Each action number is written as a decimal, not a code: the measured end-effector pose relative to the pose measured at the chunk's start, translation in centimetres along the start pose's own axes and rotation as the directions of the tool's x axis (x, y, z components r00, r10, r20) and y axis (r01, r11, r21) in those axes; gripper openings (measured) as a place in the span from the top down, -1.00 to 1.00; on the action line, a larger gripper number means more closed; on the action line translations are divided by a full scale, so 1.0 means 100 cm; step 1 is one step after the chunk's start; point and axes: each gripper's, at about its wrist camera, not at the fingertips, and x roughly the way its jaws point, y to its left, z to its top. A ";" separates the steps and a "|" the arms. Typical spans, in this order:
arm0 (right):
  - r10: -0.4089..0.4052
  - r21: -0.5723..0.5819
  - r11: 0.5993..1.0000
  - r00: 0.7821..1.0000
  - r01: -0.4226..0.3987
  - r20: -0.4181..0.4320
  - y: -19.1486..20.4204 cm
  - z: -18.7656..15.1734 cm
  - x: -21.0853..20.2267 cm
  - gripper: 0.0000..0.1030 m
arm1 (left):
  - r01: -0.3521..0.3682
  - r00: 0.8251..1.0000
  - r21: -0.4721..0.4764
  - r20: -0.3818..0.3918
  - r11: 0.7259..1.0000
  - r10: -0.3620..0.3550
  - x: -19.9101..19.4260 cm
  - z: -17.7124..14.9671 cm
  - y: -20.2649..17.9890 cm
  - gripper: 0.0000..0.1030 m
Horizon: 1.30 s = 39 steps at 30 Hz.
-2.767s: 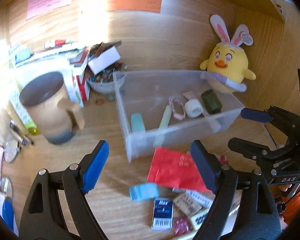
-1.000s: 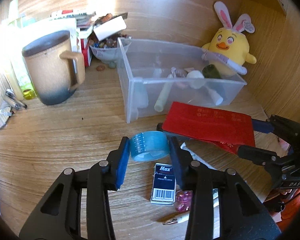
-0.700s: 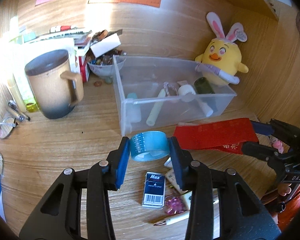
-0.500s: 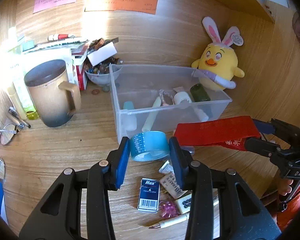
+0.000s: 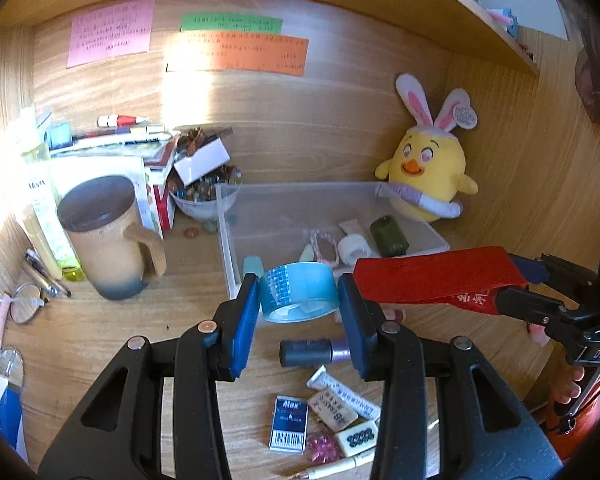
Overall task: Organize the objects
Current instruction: 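Carry tape roll and red pouch over the clear box and release both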
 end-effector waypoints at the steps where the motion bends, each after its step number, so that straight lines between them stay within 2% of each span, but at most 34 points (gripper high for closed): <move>1: -0.004 0.000 1.000 1.000 0.004 0.008 0.000 0.003 0.000 -0.04 | -0.003 1.000 0.001 0.005 1.000 0.003 0.001 0.004 0.000 0.23; 9: -0.044 0.020 0.999 0.999 0.043 0.022 -0.020 0.027 0.017 -0.04 | -0.020 1.000 0.006 0.003 1.000 0.020 0.019 0.021 0.001 0.23; 22: -0.121 0.011 0.993 0.992 0.122 -0.027 -0.051 0.056 0.069 -0.04 | -0.037 0.996 -0.008 -0.083 0.999 0.037 0.078 0.040 0.011 0.23; 35: -0.221 0.023 0.974 0.965 0.226 -0.141 -0.083 0.045 0.114 -0.04 | -0.077 0.984 0.039 -0.157 0.996 0.082 0.124 0.035 0.013 0.23; 39: -0.276 -0.003 0.960 0.947 0.279 -0.165 -0.083 0.042 0.122 -0.07 | -0.075 0.982 0.053 -0.169 0.996 0.083 0.130 0.033 0.013 0.23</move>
